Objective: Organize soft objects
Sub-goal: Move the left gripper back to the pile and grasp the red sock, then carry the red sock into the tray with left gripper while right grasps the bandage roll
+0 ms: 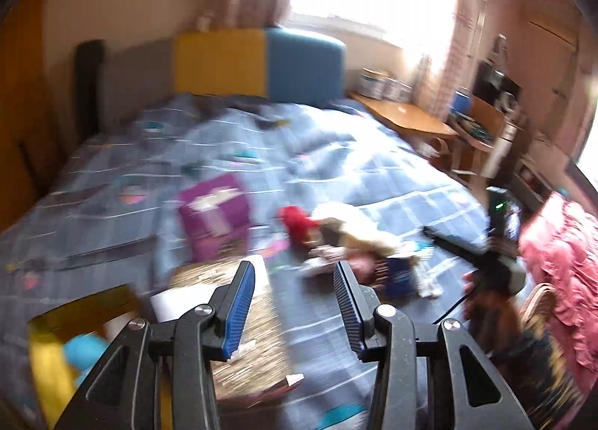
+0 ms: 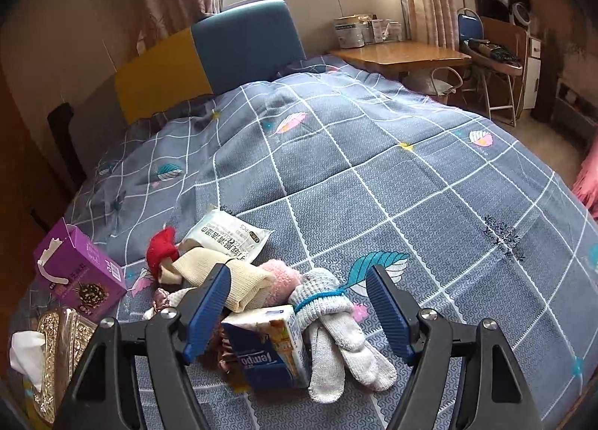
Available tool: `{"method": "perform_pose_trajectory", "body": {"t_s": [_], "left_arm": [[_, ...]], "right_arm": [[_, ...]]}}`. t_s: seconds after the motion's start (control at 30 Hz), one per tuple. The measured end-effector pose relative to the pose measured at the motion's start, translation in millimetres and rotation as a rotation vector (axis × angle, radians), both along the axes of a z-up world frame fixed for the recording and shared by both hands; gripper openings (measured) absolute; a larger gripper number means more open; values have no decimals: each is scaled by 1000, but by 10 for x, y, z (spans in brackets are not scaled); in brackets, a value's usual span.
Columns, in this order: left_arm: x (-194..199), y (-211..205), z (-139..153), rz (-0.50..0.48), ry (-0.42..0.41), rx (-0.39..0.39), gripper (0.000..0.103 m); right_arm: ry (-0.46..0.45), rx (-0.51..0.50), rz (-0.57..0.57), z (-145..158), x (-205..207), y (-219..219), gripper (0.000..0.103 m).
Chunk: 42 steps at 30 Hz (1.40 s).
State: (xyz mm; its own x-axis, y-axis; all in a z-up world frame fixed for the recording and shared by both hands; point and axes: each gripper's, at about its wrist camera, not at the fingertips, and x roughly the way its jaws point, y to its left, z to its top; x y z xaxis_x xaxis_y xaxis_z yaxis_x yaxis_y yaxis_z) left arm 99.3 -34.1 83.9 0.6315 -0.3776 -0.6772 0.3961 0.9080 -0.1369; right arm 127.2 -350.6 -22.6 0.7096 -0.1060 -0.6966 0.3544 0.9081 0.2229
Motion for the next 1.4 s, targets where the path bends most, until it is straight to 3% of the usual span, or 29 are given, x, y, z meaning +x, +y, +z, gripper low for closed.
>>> {"method": "perform_pose_trajectory", "body": {"t_s": [0.2,0.33,0.53,0.77,0.97,1.17,1.4], "left_arm": [[682,-825,-204,-59,98,56,40],[1159,-1174,-592,-35,205,90,37],[1663,-1334,-1163,43,348,129,37],[2036,-1439,-1543,111,407,199,37],[2279,-1448,-1760,158,408,233,37],[2172,-1512,-1708,92,330,251,14],[1962,-1426,-1548,53,290,242,12]], "right_arm": [[2,60,-16,-13,-23,-102,76],[-12,113,-24,-8,-52,-172,76],[-20,196,-2,-29,-50,-220,77],[-32,274,11,-42,-70,-263,77],[-39,316,-1,-58,-90,-321,78],[-34,294,1,-74,-75,-316,78],[21,234,70,-129,24,-175,74]]}}
